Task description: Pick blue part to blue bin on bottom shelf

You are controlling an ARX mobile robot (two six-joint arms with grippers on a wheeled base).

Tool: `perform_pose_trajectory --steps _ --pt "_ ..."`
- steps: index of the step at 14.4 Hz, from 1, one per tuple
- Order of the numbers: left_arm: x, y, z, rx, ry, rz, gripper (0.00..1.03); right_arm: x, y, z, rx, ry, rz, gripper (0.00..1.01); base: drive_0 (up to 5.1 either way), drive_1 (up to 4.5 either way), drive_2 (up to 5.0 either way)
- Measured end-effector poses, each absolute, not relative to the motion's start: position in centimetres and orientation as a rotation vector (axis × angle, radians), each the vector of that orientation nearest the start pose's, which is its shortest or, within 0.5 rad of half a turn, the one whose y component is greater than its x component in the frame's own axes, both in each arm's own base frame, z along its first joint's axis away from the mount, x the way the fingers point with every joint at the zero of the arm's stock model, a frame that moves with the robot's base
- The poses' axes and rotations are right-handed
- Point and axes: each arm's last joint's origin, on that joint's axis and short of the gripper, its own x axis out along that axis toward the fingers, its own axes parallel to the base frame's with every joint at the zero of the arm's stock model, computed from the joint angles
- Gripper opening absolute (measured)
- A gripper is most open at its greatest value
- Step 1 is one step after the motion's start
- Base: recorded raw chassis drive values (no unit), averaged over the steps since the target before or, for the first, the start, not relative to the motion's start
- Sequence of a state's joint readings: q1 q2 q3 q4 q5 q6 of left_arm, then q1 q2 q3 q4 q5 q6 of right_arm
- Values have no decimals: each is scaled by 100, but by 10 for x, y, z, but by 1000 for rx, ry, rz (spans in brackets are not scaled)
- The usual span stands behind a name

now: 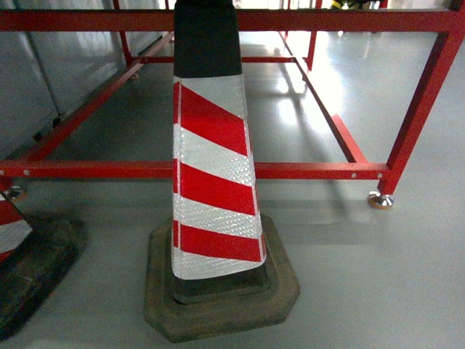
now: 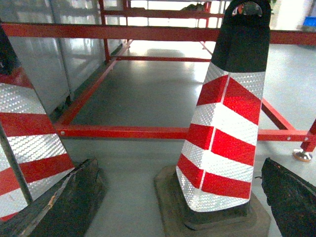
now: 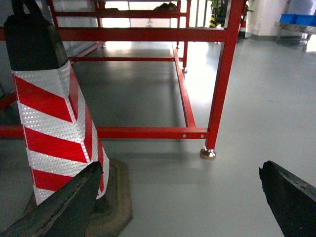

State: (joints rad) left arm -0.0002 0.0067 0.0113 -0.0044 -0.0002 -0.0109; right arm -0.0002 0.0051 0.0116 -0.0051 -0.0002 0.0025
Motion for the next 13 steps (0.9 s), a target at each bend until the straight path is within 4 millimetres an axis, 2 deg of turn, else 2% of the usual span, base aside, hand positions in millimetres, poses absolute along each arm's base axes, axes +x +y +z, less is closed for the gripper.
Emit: perform_pose_trajectory --steps 13 --pt "97 0 166 -11 0 0 98 97 0 167 2 -1 0 98 0 0 0"
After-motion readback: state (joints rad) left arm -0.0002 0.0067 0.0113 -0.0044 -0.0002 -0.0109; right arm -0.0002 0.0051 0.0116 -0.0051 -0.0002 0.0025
